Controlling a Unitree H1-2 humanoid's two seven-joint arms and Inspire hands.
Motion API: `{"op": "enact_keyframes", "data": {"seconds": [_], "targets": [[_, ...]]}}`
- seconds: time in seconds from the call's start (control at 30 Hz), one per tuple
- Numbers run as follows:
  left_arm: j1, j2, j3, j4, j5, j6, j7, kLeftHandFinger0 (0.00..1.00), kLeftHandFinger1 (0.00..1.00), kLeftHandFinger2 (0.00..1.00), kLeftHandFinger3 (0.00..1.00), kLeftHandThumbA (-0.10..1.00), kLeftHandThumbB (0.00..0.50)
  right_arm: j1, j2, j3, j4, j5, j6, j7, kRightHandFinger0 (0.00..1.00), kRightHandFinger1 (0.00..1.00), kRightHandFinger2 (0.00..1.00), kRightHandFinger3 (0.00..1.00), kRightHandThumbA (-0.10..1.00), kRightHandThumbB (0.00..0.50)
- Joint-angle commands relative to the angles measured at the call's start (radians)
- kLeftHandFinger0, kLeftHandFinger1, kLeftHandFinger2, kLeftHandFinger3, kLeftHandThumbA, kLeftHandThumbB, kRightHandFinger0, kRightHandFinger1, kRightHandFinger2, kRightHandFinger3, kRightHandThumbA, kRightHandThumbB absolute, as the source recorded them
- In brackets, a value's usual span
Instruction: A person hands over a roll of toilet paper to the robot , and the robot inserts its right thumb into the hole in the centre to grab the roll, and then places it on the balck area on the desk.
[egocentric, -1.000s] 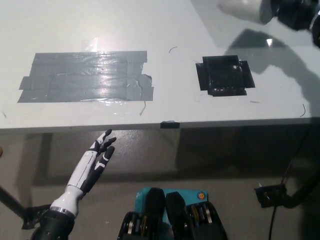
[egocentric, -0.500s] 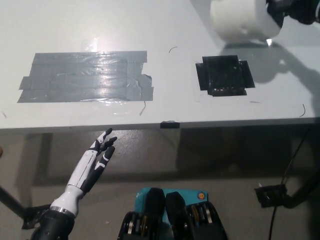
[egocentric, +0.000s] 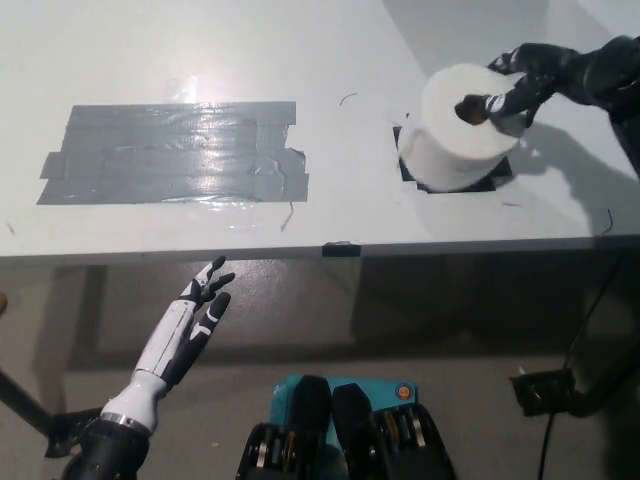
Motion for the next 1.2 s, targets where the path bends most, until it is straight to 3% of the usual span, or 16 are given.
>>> {"op": "enact_keyframes", "data": {"seconds": [0.0,0.03,0.07,0.1,0.13,0.2,0.23,0.3,0.4,0.53,0.6,0.67,0.73,0.8,1.03,1.17], "targets": [[-0.015,0.013,0.002,-0.026,-0.006,-0.004,-0.011,1.0,0.96,0.9,1.0,1.0,0.0,-0.026,0.008,0.038,0.009,-0.065,-0.067,0.017,0.31,0.66,0.78,0.36,-0.1,0.212],[-0.016,0.014,0.002,-0.025,-0.005,-0.006,-0.012,1.0,0.96,0.9,1.0,1.0,0.0,-0.031,0.011,0.045,0.018,-0.07,-0.065,0.024,0.27,0.63,0.74,0.31,-0.1,0.224],[-0.017,0.015,0.002,-0.026,-0.005,-0.008,-0.012,1.0,0.97,0.91,1.0,1.0,0.0,-0.04,0.016,0.043,0.027,-0.062,-0.038,0.055,0.37,0.77,0.95,0.66,-0.01,0.28],[-0.017,0.014,0.002,-0.025,-0.007,-0.011,-0.012,1.0,0.97,0.91,1.0,1.0,0.0,-0.046,0.014,0.041,0.021,-0.053,-0.017,0.094,0.6,1.0,1.0,1.0,0.14,0.283],[-0.016,0.014,0.003,-0.025,-0.01,-0.014,-0.012,1.0,0.97,0.91,1.0,1.0,0.0,-0.052,0.012,0.039,0.014,-0.044,0.003,0.137,0.62,1.0,1.0,1.0,0.18,0.295],[-0.017,0.015,0.002,-0.023,-0.005,-0.015,-0.011,1.0,0.95,0.9,1.0,1.0,0.007,-0.064,0.008,0.036,0.017,-0.035,0.011,0.184,1.0,1.0,1.0,1.0,0.32,0.316],[-0.02,0.015,0.002,-0.018,-0.004,-0.018,-0.012,1.0,0.95,0.9,1.0,1.0,0.001,-0.069,0.006,0.033,0.017,-0.037,0.009,0.189,1.0,1.0,1.0,1.0,0.39,0.328],[-0.022,0.019,-0.002,-0.011,0.006,-0.03,-0.01,1.0,0.96,0.89,1.0,1.0,0.0,-0.093,0.001,0.036,0.031,-0.049,-0.005,0.187,1.0,1.0,1.0,1.0,0.56,0.43],[-0.016,0.017,0.0,-0.016,0.002,-0.024,-0.01,1.0,0.96,0.9,1.0,1.0,0.006,-0.119,-0.006,0.046,-0.001,-0.075,0.015,0.178,1.0,1.0,1.0,1.0,0.67,0.499],[-0.015,0.014,0.001,-0.016,0.0,-0.021,-0.009,1.0,0.96,0.9,1.0,1.0,0.0,-0.122,-0.028,-0.002,-0.078,-0.055,0.064,0.142,1.0,1.0,1.0,1.0,0.68,0.494],[-0.016,0.014,0.001,-0.011,0.0,-0.029,-0.007,1.0,0.96,0.9,1.0,1.0,0.0,-0.123,-0.037,-0.051,-0.105,-0.022,0.086,0.13,1.0,1.0,1.0,1.0,0.69,0.44],[-0.015,0.014,0.002,-0.015,0.0,-0.02,-0.009,1.0,0.96,0.9,1.0,1.0,0.0,-0.136,-0.049,-0.065,-0.111,-0.038,0.053,0.079,1.0,1.0,1.0,1.0,0.79,0.461],[-0.016,0.013,0.003,-0.019,-0.001,-0.016,-0.009,1.0,0.96,0.89,1.0,1.0,0.0,-0.138,-0.056,-0.127,-0.143,-0.014,0.061,0.018,1.0,1.0,1.0,1.0,0.72,0.474],[-0.018,0.013,0.004,-0.017,-0.008,-0.022,-0.011,1.0,0.95,0.88,1.0,1.0,0.0,-0.153,-0.072,-0.177,-0.145,0.018,0.016,0.013,1.0,1.0,1.0,1.0,0.73,0.421],[-0.018,0.016,0.003,-0.013,-0.003,-0.022,-0.011,1.0,0.95,0.9,1.0,1.0,0.012,-0.179,-0.113,-0.252,-0.202,0.001,0.051,-0.016,1.0,1.0,1.0,1.0,0.9,0.469],[-0.024,0.009,0.004,-0.021,0.003,-0.01,-0.003,1.0,0.95,0.88,1.0,1.0,0.003,-0.152,-0.137,-0.322,-0.298,0.021,0.032,-0.063,1.0,1.0,1.0,1.0,0.92,0.447]]}}
